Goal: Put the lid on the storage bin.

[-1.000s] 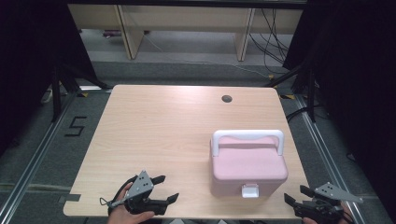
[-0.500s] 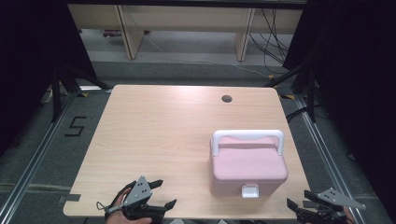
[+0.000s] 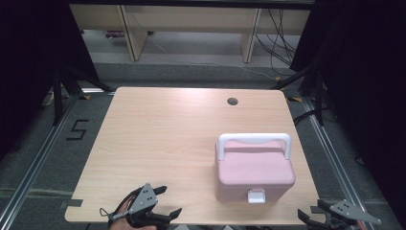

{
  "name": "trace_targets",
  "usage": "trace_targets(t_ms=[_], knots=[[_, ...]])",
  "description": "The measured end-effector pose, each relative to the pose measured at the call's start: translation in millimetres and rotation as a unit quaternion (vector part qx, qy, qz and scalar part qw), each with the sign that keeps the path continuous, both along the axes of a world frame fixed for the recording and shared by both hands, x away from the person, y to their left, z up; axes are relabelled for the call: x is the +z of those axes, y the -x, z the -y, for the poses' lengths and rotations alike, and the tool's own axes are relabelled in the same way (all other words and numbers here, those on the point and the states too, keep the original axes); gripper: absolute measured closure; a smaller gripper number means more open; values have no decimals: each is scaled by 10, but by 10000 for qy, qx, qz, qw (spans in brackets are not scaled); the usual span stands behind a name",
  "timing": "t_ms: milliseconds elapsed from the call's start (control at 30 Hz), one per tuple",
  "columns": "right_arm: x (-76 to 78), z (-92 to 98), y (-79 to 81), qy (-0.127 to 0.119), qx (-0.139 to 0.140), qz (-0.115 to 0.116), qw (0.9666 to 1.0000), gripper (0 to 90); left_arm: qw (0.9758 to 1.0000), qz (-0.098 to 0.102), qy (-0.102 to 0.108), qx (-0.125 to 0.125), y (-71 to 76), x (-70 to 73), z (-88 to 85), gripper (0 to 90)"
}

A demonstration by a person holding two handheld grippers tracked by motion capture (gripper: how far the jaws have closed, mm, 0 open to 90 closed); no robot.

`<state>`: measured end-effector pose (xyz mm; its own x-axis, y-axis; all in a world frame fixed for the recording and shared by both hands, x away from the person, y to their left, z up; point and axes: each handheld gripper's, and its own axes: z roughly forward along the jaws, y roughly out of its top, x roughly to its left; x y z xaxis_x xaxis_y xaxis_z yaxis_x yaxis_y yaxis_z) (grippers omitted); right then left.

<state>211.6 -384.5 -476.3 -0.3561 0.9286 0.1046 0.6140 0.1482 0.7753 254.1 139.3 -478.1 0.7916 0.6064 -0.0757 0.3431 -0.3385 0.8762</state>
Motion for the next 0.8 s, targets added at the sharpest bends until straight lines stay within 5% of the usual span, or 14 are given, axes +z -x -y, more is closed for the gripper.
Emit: trace_targets(t_ms=[67,167,433,467,800], knots=[[-13,35,-4,180,111,91,9997,177,10000,9,-12,-12,0,1,0,158],[-34,30,13,30,24,-2,10000,179,10000,7,-5,-6,-1,-3,3,158],[-95,70,20,161,60,-36,9998,185,10000,-6,-20,-1,2,-8,9,158],[-98,48,36,28,-42,-182,9998,185,10000,-1,-62,-9,0,-8,4,157],[-125,82,17,161,61,-94,9998,186,9999,2,-102,-15,3,-11,11,158]])
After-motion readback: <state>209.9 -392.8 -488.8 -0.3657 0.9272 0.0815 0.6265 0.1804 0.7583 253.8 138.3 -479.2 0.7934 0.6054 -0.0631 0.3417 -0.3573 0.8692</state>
